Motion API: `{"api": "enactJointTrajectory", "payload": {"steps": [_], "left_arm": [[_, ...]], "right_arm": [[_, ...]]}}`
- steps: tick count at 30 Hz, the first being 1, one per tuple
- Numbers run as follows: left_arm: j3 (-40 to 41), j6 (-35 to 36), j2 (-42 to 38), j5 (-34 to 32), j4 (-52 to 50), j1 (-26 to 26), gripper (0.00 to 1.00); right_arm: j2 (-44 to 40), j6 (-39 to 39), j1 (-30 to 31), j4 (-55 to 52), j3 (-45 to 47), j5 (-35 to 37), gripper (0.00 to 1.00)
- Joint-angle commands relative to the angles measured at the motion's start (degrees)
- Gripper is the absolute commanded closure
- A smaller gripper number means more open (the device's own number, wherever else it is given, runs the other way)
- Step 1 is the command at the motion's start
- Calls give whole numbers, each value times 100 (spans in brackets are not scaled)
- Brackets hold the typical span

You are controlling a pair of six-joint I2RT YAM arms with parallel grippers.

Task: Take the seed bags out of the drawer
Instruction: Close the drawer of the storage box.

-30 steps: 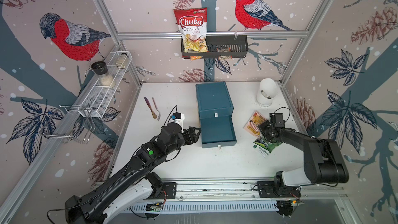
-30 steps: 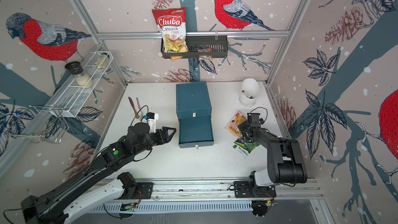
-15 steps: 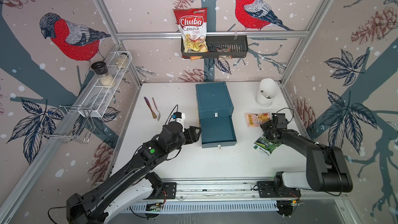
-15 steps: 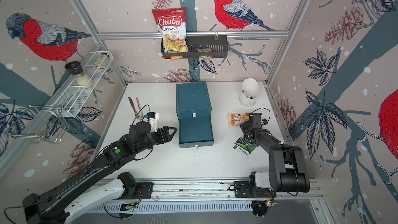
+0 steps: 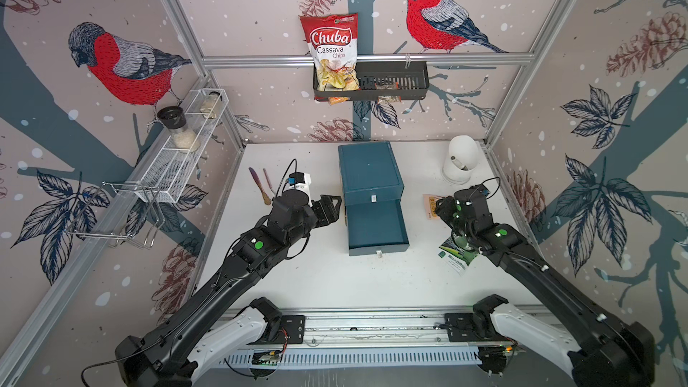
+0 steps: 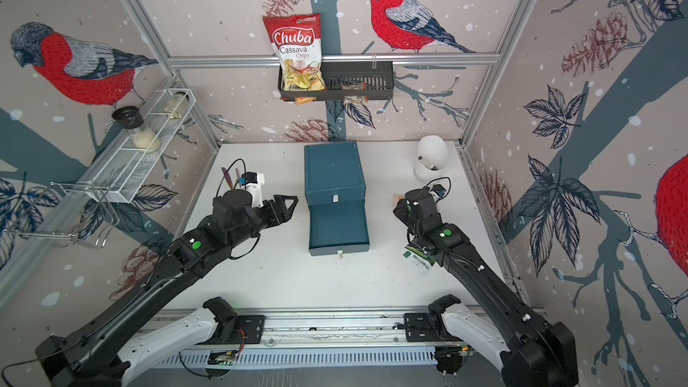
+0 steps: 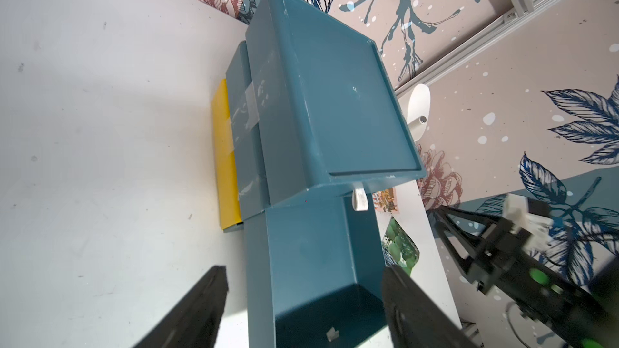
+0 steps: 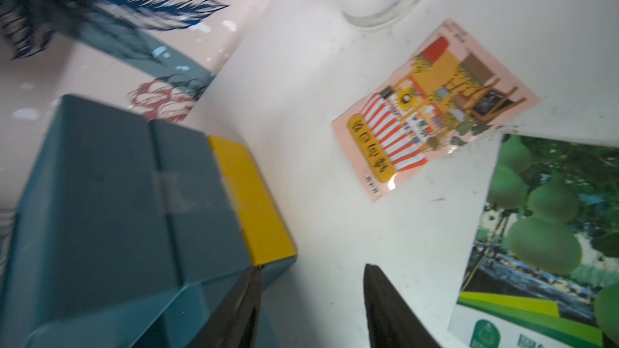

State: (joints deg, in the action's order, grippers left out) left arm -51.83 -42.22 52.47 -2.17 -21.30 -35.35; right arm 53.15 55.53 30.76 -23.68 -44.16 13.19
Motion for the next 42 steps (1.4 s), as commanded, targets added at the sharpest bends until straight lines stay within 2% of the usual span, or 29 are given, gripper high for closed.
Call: {"api": "enactJointTrajectory", "payload": {"steps": [1, 5, 8, 11, 16, 19, 21, 27, 36, 39, 42], "left_arm": [[-133, 217, 167, 357, 98, 215, 19], [-189, 122, 532, 1001, 304, 569, 18], [-200, 24, 717, 1310, 420, 617, 20], [-143, 2, 725, 1343, 538, 630, 20], [-313, 72, 852, 1488, 575, 804, 19], [-425, 117, 998, 1558, 614, 859, 18], [-494, 144, 1125, 1623, 631, 886, 18], [-741, 185, 1557, 1864, 773, 1002, 17], [-1115, 405, 2250, 1865, 735, 1045, 17], [-1203, 493, 2455, 1838, 678, 1057, 19], [-1294, 607, 2641, 1831, 617, 1057, 20]], "right_arm": [[-230, -268, 615, -528, -336, -108, 47], [-154, -187, 1470, -635, -749, -484, 49], [-55, 132, 1874, -373, -853, -892, 51], [-34, 388, 2031, 480, -639, -1741, 50], [-205, 819, 2185, 1718, -175, -2620, 51], [-479, 1152, 2248, 2692, 326, -3006, 55], [-603, 1288, 2277, 2891, 518, -3064, 60], [-716, 1068, 2573, 2166, 530, -2662, 60], [-1017, 1078, 3237, 1983, 902, -2150, 61], [-961, 1055, 3507, 1266, 865, -1552, 64], [-740, 1310, 3917, 23, 699, -423, 70]]}}
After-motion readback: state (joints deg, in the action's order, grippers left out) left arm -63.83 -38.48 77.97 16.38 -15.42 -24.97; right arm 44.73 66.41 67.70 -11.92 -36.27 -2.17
